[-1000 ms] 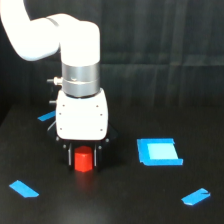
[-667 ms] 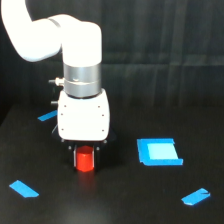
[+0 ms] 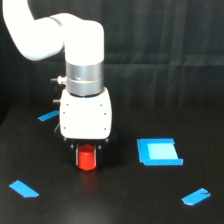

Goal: Pick up the red object from the table

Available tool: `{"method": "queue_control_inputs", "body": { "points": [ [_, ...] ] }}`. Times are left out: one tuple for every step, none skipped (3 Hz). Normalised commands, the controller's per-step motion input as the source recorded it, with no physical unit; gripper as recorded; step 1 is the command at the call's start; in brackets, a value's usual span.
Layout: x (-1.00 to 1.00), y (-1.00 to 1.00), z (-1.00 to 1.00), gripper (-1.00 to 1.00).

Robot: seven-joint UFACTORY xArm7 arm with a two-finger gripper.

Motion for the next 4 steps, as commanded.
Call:
{"method": "queue_control_inputs", "body": {
  "points": [
    [-0.04, 0.07, 1.00, -0.99],
    [0.08, 0.09, 1.00, -1.00],
    [0.24, -0.01, 0.94, -1.00],
    [0.22, 0.07, 1.00, -1.00]
  ]
}}
